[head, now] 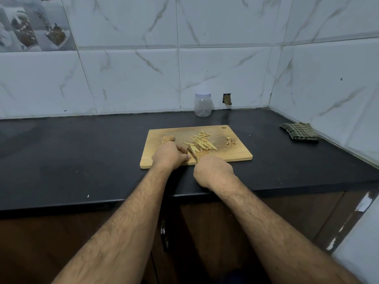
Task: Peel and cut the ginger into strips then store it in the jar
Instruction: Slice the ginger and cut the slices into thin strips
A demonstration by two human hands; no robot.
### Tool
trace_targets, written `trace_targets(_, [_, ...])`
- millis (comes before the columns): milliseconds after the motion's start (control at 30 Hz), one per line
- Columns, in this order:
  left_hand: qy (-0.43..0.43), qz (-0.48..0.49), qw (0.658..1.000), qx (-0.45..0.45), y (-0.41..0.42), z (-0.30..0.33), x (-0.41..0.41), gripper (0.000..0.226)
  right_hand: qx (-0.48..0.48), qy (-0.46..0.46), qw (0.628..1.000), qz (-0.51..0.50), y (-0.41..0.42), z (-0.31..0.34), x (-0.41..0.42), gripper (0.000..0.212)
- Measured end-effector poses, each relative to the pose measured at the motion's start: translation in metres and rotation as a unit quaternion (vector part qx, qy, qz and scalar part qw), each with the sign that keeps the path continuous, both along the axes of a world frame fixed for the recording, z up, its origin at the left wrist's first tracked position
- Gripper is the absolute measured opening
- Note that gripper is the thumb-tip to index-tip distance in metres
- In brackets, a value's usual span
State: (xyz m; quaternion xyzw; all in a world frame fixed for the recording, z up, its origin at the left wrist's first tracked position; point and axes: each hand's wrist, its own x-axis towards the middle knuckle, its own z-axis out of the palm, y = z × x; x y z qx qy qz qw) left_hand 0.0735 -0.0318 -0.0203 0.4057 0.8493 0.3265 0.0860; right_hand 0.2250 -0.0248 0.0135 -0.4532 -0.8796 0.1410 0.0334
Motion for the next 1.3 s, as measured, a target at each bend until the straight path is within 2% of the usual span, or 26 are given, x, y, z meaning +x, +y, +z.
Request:
trace_targets(267, [-0.003, -0.009, 1.000, -0.002, 0.001, -0.001, -0.001, 0.023, -0.010, -0.014, 1.000, 0.000, -0.002, 0.003, -0.004, 0.028])
trace_targets(467, [0.005, -0.015, 1.000, -0.006, -0.001, 0.002, -0.001, 0.006, -0.029, -0.023, 0.999, -0.006, -0.002, 0.005, -0.008, 0.023])
trace_targets(667, [0.002, -0.007, 1.000, -0.018, 0.001, 0.002, -0.001, 0.006, -0.031, -0.030, 0.999, -0.006, -0.003, 0.004, -0.013, 0.021])
trace_targets(800, [0.016, -0.005, 0.999, -0.031, 0.004, 0.002, -0.001, 0.020, -0.034, -0.034, 0.999, -0.006, -0.005, 0.004, -0.009, 0.010])
trace_targets(967, [0.058, -0.016, 0.997, -0.057, 0.001, 0.008, 0.002, 0.004, -0.030, -0.050, 0.998, -0.006, -0.008, -0.003, 0.004, 0.020])
trace_targets(1300, [0.043, -0.009, 0.998, -0.046, -0.002, 0.003, 0.002, 0.013, -0.029, -0.039, 0.999, -0.019, -0.007, -0.002, 0.015, 0.028])
